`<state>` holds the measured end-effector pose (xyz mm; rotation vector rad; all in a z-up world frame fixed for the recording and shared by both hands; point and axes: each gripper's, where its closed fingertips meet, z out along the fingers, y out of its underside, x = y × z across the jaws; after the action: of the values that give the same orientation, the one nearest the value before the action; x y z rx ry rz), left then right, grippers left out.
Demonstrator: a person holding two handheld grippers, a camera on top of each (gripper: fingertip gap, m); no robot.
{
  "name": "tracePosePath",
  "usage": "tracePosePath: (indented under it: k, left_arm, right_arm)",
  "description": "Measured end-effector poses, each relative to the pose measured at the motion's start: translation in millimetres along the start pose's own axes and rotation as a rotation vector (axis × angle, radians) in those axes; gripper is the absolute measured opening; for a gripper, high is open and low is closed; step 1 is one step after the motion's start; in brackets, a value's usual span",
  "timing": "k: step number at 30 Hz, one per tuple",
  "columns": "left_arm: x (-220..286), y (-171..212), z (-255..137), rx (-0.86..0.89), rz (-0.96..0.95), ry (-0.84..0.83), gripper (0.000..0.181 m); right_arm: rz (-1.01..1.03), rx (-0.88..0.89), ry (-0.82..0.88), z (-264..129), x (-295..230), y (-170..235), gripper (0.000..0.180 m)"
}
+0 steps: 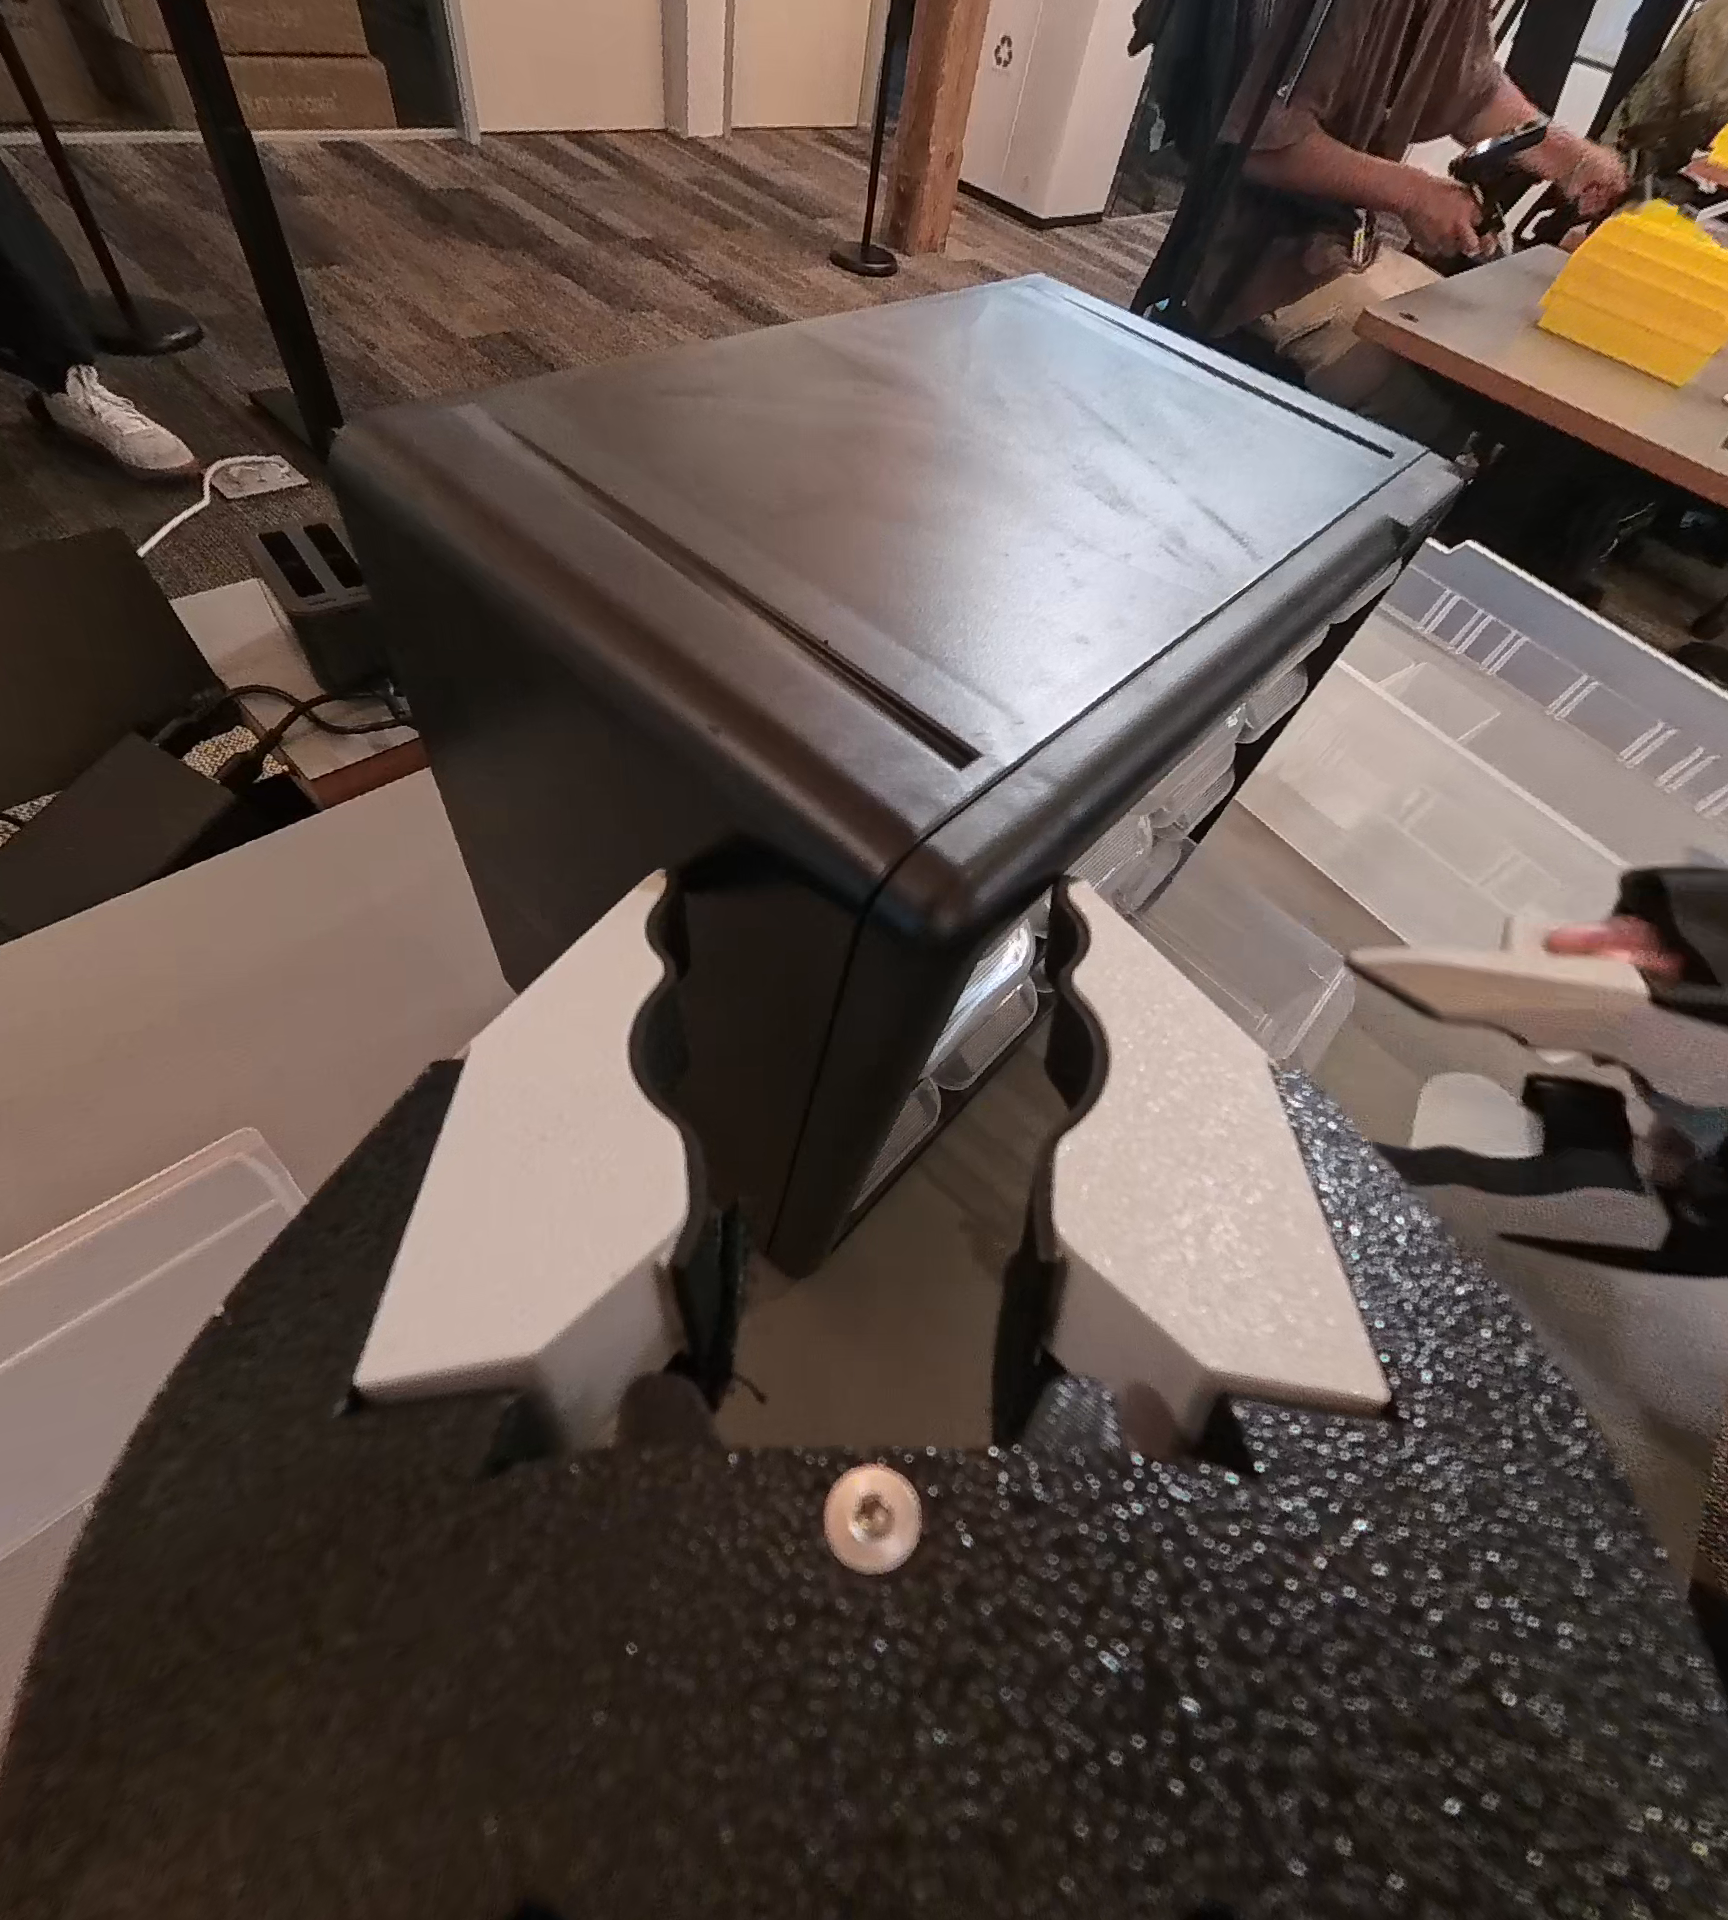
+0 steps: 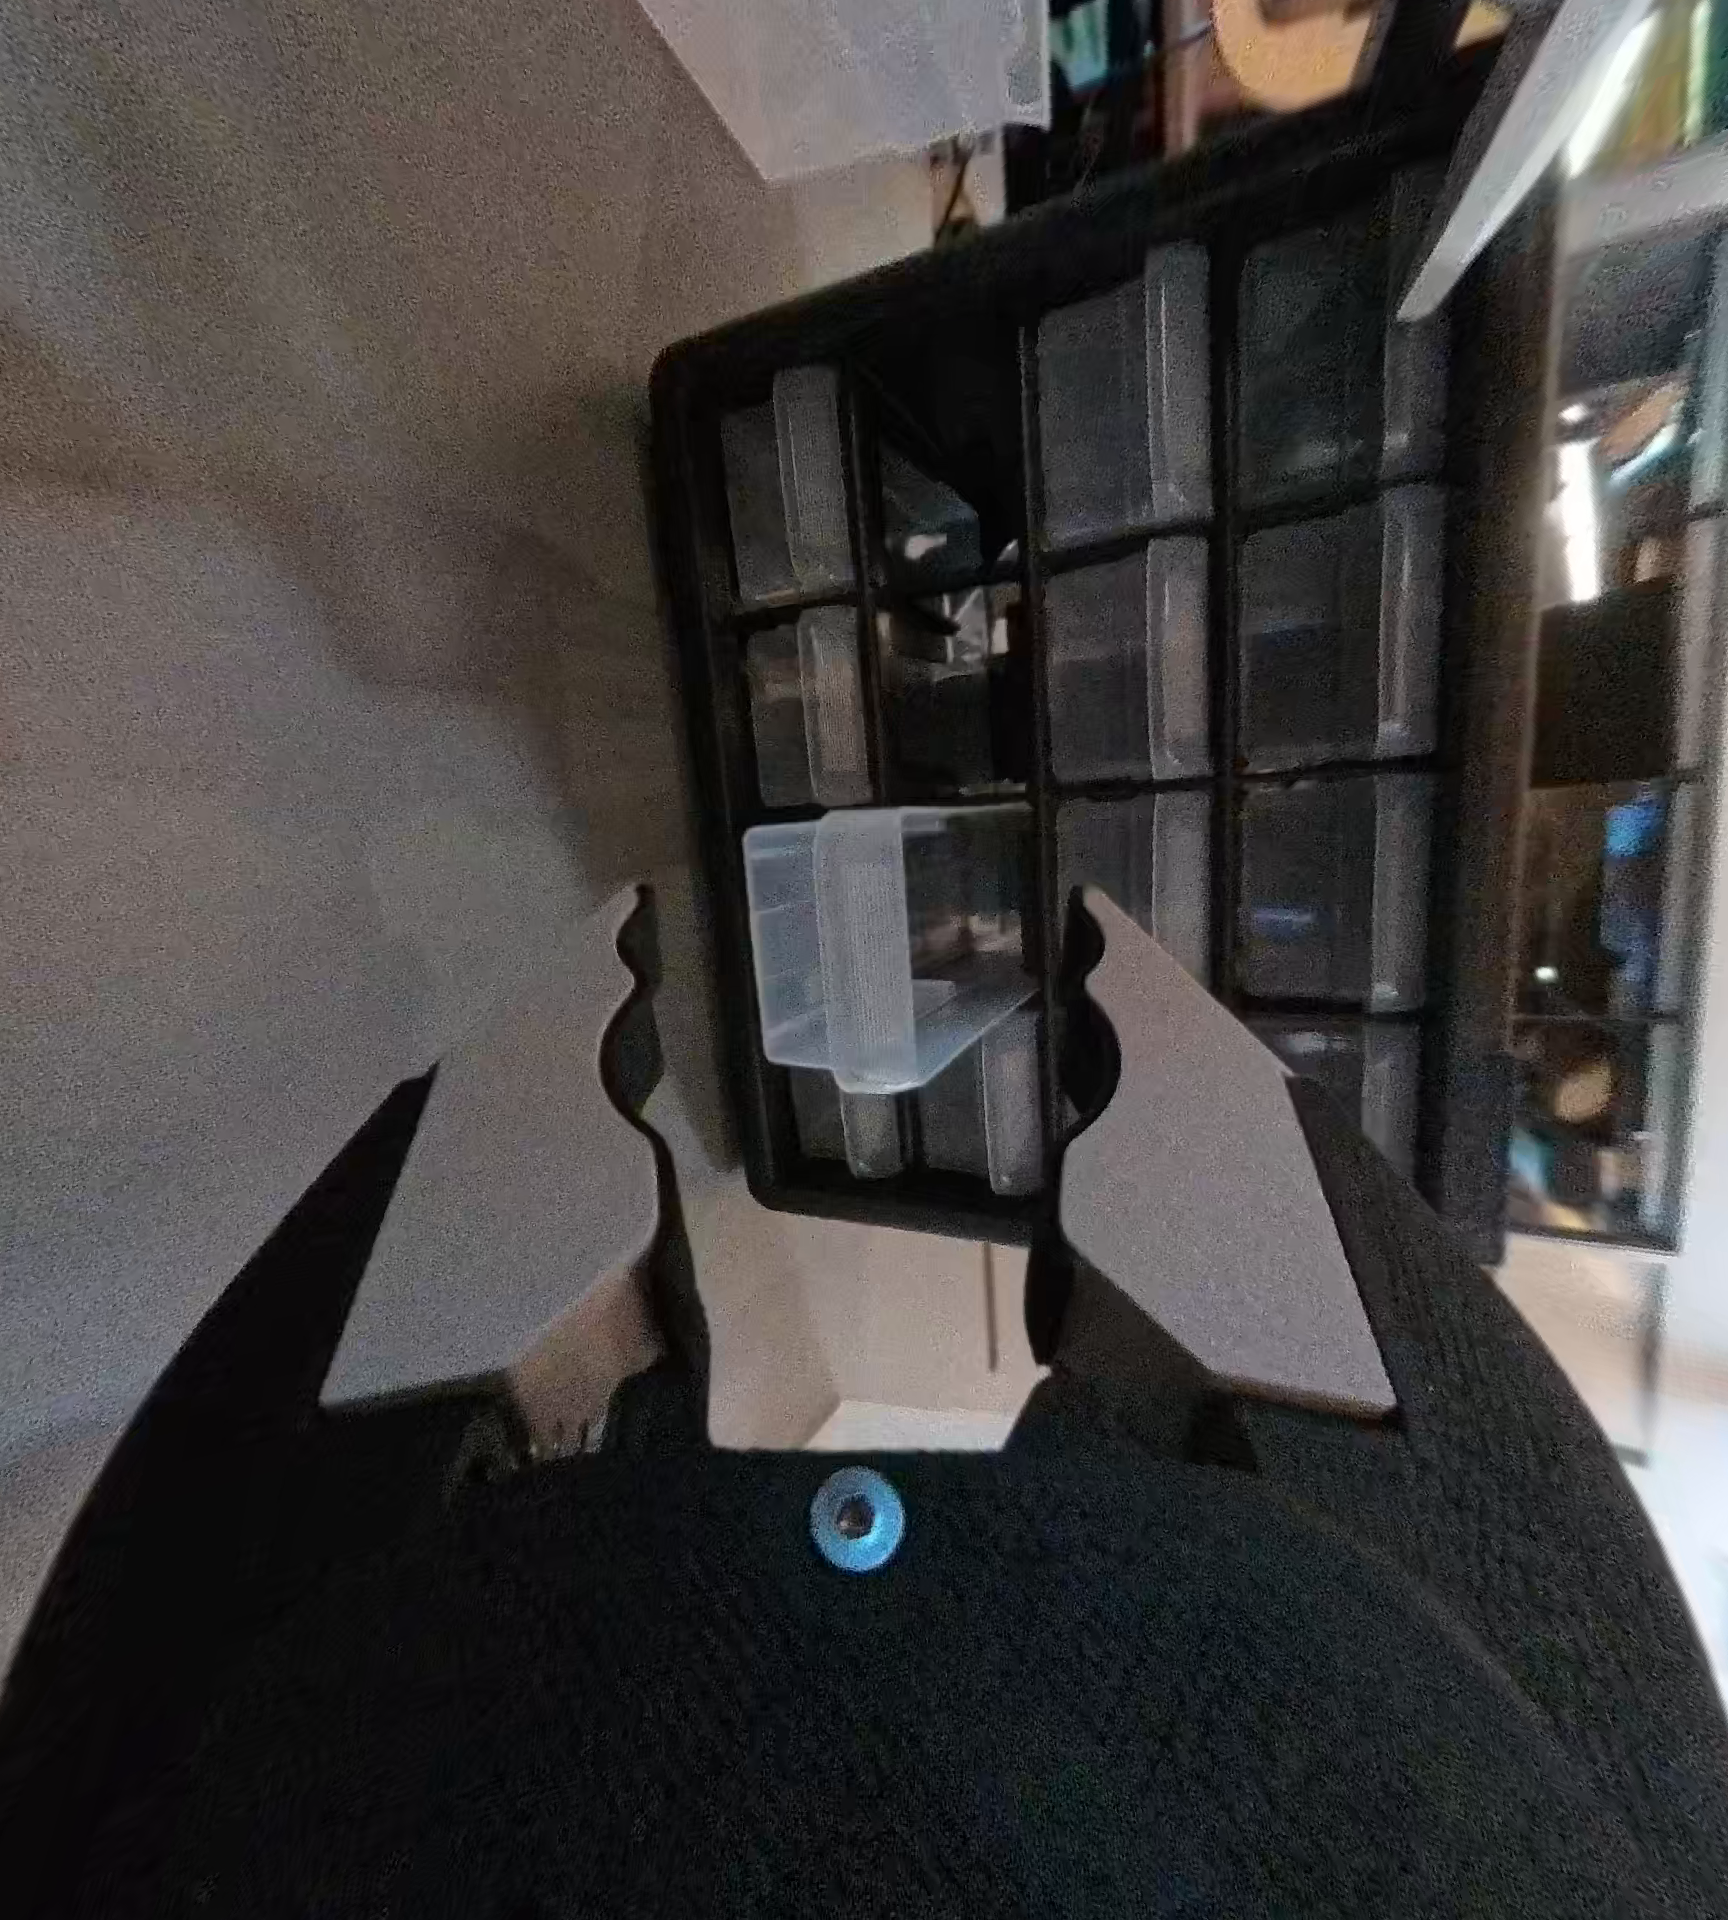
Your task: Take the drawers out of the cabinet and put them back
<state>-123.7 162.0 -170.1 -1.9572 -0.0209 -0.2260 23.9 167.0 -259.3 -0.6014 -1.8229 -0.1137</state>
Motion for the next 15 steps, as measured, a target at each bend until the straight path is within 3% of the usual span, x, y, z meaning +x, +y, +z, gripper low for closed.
tracePosePath:
  k: [4, 10, 15]
  left_arm:
    - [0.0, 0.0, -0.1, 0.0, 0.0, 0.0, 0.068]
    - [0.1, -0.1, -0.1, 0.0, 0.0, 0.0, 0.068]
    - [0.8, 0.1, 0.0, -0.001, -0.003, 0.005, 0.068]
  right_arm:
    - [0.124, -0.04, -0.147, 10.5, 7.3, 12.9, 0.071]
    - [0.135, -0.133, -0.358, 13.7, -8.8, 18.4, 0.021]
    - [0.136, -0.12, -0.438, 2.8, -13.2, 10.1, 0.017]
